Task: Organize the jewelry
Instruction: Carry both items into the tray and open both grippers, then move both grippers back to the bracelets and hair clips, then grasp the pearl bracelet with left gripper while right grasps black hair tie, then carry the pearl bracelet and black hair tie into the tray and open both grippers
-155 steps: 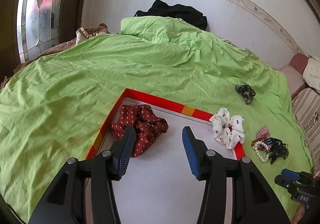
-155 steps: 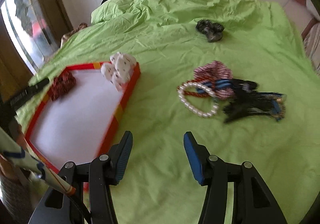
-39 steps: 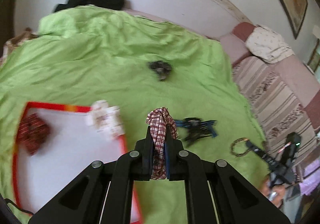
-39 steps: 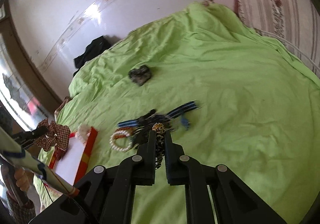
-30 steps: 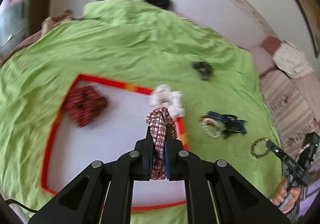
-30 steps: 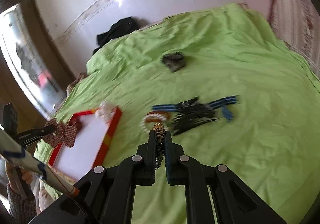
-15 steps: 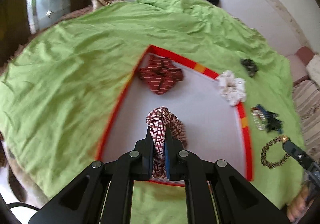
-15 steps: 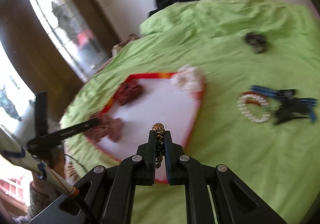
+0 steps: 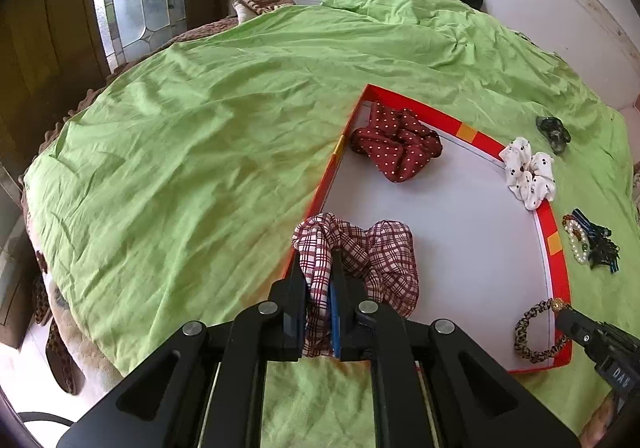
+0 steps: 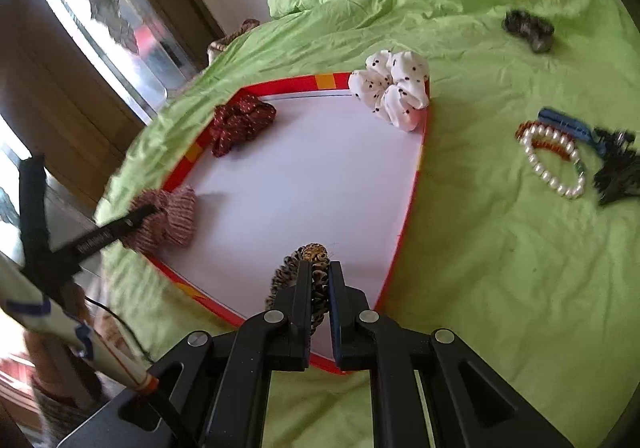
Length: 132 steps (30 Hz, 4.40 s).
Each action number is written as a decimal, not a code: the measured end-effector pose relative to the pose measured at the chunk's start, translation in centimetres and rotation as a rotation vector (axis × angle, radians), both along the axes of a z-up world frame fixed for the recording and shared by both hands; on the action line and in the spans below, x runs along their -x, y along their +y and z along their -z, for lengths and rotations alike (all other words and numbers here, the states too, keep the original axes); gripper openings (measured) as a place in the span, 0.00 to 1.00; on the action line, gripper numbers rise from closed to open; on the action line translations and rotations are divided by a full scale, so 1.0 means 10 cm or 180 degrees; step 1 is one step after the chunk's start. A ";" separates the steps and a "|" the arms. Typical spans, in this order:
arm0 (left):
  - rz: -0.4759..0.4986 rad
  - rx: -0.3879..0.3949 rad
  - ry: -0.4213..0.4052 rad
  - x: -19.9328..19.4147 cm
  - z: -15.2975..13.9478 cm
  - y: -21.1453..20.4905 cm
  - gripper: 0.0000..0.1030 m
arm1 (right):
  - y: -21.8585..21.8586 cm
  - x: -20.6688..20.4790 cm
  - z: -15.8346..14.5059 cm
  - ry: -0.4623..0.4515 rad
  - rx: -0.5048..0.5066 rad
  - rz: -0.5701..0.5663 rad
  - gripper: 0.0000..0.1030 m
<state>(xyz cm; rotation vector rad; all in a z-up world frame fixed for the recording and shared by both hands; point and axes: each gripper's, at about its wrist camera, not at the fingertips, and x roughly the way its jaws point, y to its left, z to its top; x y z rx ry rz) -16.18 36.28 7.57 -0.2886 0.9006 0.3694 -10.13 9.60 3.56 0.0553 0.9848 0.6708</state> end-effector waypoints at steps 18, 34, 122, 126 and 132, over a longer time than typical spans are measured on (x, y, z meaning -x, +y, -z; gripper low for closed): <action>-0.0051 -0.0501 -0.0121 0.17 -0.26 -0.27 0.36 | 0.08 0.34 -0.23 -0.0681 0.0438 -0.0058 0.47; 0.0173 -0.0721 -0.0139 0.17 -0.46 -0.70 0.41 | -0.62 0.29 -0.36 -0.0642 0.0253 0.0374 0.49; 0.1946 0.0557 0.0037 -0.65 -0.15 -2.75 0.09 | -3.13 0.02 0.05 0.0146 -0.0048 0.1601 0.08; 0.1912 0.0516 -0.0231 -0.39 -0.47 -2.57 0.09 | -3.02 0.16 -0.14 0.0024 -0.0124 0.1548 0.08; 0.1775 0.0426 -0.0496 -0.16 -0.82 -2.24 0.09 | -2.69 0.31 -0.41 -0.0165 -0.0188 0.1356 0.08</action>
